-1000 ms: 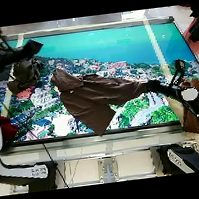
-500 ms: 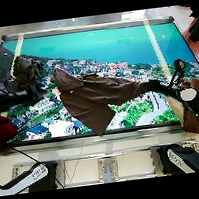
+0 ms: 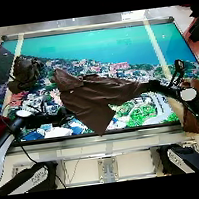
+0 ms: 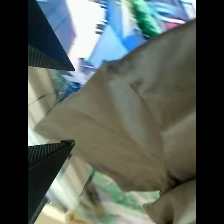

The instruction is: Fold the shirts.

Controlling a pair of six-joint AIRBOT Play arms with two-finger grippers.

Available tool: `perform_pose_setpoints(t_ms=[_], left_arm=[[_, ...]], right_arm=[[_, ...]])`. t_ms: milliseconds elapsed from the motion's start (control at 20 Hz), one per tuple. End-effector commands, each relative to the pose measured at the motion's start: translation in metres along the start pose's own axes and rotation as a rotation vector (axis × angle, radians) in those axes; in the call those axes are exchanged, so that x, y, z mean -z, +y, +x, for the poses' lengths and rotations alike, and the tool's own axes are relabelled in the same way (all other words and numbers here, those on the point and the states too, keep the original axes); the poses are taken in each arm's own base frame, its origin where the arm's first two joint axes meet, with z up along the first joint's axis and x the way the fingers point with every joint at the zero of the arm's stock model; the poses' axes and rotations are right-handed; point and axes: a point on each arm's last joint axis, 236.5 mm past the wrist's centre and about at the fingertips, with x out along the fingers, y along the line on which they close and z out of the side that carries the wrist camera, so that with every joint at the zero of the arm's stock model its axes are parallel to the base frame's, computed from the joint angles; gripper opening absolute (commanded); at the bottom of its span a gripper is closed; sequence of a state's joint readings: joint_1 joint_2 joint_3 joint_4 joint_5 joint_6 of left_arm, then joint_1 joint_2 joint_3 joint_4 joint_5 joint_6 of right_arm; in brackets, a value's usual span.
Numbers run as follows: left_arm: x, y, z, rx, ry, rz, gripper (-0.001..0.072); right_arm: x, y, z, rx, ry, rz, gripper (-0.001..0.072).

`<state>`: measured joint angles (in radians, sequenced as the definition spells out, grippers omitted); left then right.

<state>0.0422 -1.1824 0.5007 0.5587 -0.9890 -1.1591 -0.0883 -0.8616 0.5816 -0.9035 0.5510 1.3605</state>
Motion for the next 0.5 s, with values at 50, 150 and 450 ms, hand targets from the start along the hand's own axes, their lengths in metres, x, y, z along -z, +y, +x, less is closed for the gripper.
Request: perform_pose_setpoints(t_ms=[50, 150, 450], left_arm=[[-0.021, 0.012, 0.023, -0.137, -0.15, 0.02, 0.0485], [-0.036, 0.017, 0.022, -0.176, -0.225, 0.008, 0.0484], [-0.062, 0.027, 0.017, -0.196, -0.344, -0.075, 0.022]], right_arm=[[0.004, 0.001, 0.0, -0.005, 0.016, -0.002, 0.0025], [0.004, 0.001, 0.0, -0.005, 0.018, -0.002, 0.0025], [0.004, 0.001, 0.0, -0.005, 0.017, -0.011, 0.0025]])
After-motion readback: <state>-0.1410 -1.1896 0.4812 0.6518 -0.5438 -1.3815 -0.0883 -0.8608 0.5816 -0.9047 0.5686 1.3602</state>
